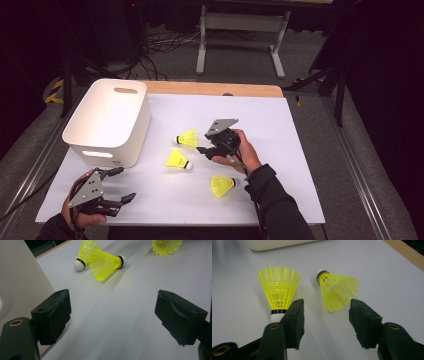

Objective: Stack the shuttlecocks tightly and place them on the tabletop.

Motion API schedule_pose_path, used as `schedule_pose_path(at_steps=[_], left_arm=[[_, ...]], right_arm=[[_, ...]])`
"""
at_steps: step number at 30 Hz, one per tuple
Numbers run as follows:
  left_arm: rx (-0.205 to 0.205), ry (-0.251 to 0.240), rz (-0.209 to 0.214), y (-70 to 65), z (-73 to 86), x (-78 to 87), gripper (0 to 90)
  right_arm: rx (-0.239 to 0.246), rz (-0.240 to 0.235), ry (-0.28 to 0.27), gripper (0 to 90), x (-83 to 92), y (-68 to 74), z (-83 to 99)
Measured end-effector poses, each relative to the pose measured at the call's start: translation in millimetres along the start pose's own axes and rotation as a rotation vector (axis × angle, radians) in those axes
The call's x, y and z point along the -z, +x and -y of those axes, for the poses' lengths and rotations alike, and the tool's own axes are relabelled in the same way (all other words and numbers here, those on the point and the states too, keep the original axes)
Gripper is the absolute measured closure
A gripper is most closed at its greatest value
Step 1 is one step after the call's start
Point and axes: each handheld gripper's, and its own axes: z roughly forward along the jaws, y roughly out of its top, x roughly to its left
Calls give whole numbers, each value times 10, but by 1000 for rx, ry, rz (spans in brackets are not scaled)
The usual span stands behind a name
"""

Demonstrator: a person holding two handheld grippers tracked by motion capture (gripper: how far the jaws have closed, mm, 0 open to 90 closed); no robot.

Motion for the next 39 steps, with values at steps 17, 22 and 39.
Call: schedule_pose_path(at_steps=[17, 22, 39], left_arm=[[-5, 10, 7, -4, 13, 2, 148], [-10, 13, 5, 0, 14, 5, 149], [-9, 20, 5, -13, 14, 3, 149]], right_arm=[[-9, -50, 142, 666, -594, -77, -165], [-15, -53, 174, 805, -675, -80, -143], [-9, -42, 193, 891, -629, 17, -98]])
